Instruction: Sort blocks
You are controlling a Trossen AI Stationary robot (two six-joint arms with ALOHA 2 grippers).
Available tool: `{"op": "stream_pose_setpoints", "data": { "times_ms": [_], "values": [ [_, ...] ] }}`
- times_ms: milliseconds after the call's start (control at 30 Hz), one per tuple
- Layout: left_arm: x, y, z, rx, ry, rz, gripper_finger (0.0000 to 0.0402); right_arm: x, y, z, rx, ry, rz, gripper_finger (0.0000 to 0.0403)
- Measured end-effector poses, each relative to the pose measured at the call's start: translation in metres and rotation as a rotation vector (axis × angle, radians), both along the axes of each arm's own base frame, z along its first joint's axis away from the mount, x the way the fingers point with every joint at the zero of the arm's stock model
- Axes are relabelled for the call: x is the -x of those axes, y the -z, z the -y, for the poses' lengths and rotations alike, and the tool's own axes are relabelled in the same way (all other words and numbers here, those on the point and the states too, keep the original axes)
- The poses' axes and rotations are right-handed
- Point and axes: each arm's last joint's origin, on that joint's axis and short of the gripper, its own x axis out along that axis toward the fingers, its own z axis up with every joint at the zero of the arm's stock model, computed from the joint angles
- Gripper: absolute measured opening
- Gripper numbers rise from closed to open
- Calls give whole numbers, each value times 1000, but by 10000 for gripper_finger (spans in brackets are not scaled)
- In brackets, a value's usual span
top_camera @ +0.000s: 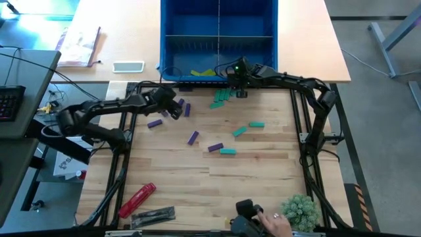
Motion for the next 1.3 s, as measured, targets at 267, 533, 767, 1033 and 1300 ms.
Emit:
{"op": "stream_pose_setpoints", "data": {
  "times_ms": [267, 533, 767, 1033, 1300],
  "values": [
    [-5, 39, -11, 109, 10, -125, 152, 1, 0, 2, 31, -33, -31, 66],
    [-13, 60, -17, 110, -46, -139, 152, 2, 0, 2, 3, -41, -17, 66],
    [-19, 67, -20, 121, -43, -97, 152, 2, 0, 2, -10, -33, -3, 66],
    [-22, 68, -23, 89, -19, -92, 177, 2, 0, 2, -7, -25, -5, 66],
    [-26, 65, -25, 82, -45, -13, 214, 2, 0, 2, -1, -18, -9, 66]
  ]
}}
